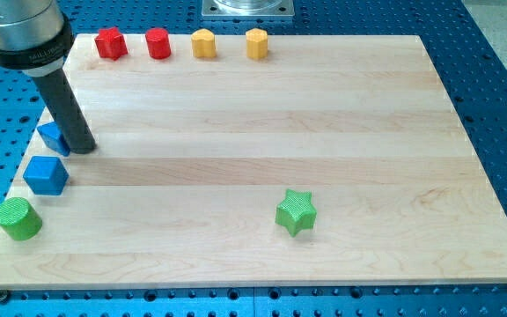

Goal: Move the arm to the bottom right of the green star

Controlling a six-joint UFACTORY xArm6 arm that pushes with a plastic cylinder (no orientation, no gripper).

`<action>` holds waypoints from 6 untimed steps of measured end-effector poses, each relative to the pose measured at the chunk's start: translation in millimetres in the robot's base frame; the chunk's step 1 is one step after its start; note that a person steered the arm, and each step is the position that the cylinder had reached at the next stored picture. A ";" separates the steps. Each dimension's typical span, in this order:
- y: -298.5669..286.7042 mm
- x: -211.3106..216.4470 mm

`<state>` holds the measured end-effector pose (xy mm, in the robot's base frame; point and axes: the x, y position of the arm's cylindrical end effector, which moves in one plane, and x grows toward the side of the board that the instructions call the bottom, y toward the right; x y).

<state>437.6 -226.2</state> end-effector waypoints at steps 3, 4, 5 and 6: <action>267.7 -8.4; 406.3 28.2; 432.7 119.4; 319.5 148.3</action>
